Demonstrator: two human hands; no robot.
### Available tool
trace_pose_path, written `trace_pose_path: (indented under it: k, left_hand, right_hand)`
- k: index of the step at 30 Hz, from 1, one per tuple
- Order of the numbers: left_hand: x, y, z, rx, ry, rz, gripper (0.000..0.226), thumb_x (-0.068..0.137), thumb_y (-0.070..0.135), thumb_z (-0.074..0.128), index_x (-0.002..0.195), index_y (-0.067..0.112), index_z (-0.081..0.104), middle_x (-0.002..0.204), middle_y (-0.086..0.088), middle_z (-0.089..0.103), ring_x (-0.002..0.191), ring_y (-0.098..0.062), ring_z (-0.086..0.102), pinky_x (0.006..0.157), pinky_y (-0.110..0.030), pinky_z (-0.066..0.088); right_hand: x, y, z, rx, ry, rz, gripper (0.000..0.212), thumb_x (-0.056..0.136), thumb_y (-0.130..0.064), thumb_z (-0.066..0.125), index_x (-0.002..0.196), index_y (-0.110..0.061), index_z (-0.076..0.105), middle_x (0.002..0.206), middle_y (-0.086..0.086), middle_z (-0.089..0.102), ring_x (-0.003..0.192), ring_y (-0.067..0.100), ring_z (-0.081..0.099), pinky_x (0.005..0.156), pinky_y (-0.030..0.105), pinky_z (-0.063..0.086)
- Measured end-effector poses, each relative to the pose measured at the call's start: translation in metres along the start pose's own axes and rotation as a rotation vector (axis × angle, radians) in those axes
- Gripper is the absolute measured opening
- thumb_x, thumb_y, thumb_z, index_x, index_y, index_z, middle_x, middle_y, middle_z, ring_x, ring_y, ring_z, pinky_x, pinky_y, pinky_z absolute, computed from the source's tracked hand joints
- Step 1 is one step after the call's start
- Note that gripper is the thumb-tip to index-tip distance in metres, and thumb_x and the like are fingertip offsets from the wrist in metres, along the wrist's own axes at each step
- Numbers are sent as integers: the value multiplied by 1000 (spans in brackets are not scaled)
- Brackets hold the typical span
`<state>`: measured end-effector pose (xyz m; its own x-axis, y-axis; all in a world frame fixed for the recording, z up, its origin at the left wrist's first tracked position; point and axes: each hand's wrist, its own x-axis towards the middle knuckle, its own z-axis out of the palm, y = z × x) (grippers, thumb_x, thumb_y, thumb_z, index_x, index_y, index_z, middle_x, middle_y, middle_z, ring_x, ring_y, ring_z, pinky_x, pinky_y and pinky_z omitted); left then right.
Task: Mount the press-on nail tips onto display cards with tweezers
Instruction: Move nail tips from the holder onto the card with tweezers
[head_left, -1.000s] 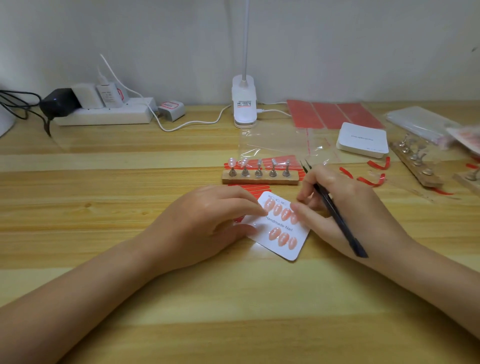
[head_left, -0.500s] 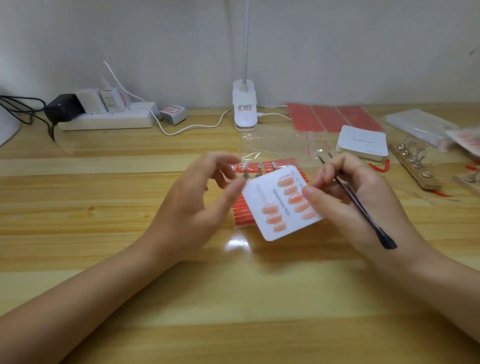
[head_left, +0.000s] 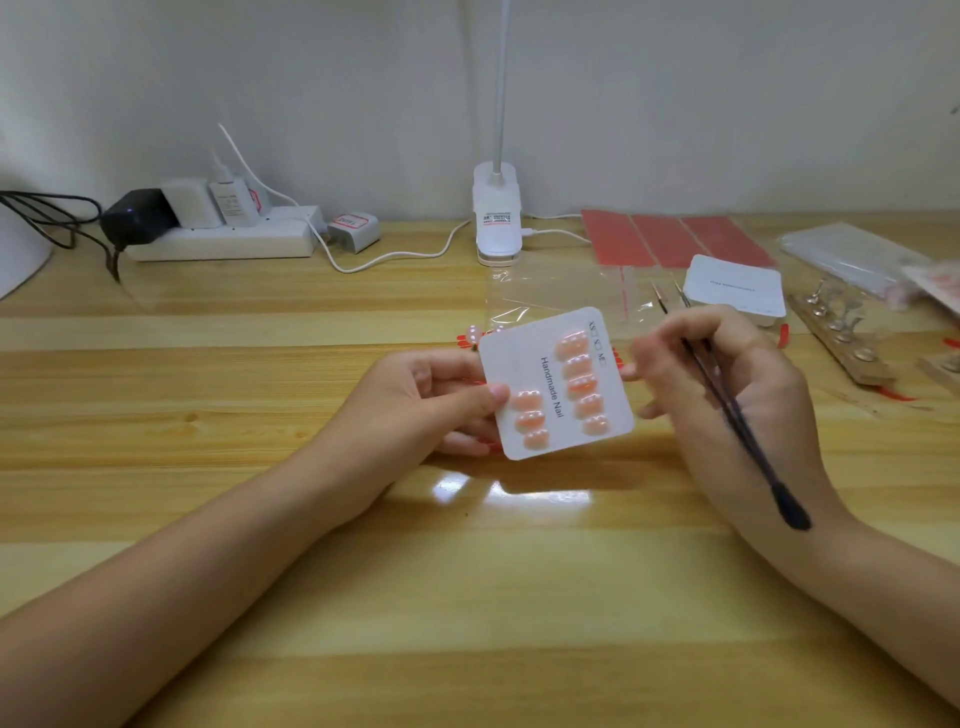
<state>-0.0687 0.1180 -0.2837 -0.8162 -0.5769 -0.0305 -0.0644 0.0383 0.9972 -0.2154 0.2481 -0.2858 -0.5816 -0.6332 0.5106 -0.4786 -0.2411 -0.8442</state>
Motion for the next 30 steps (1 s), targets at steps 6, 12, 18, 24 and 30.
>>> trace_pose_path:
  k: [6, 12, 18, 24, 30]
  left_hand:
    - [0, -1, 2, 75, -1, 0, 17, 88, 7, 57, 89, 20, 69, 73, -1, 73, 63, -9, 68, 56, -16, 53]
    - [-1, 1, 3, 70, 4, -9, 18, 88, 7, 57, 87, 21, 68, 72, -1, 73, 62, -7, 68, 54, -14, 51]
    - [-1, 1, 3, 72, 9, -21, 18, 89, 6, 56, 87, 18, 69, 74, -2, 73, 63, -7, 68, 53, -13, 50]
    - [0, 2, 3, 74, 8, -27, 18, 88, 6, 56, 86, 19, 69, 73, -2, 73, 64, -7, 68, 54, -14, 50]
    - [-1, 3, 5, 101, 9, -39, 17, 88, 6, 57, 83, 18, 69, 72, 0, 73, 63, -7, 68, 55, -15, 52]
  right_hand:
    - [0, -5, -11, -16, -126, 14, 51, 85, -59, 24, 95, -40, 70, 61, 7, 49, 57, 4, 45, 57, 7, 36]
    - [0, -4, -7, 204, -174, 230, 26, 62, -42, 65, 69, -17, 62, 55, 6, 66, 44, 14, 60, 43, 17, 47]
    - [1, -5, -5, 246, -120, 256, 27, 59, -32, 68, 67, -13, 50, 52, 6, 65, 44, 14, 63, 44, 17, 49]
    - [1, -2, -3, 248, -144, 259, 23, 65, -27, 67, 72, -12, 50, 53, 5, 66, 46, 14, 64, 43, 17, 49]
    - [0, -1, -3, 248, -175, 230, 25, 64, -30, 68, 76, -14, 53, 58, 5, 69, 50, 14, 66, 44, 17, 49]
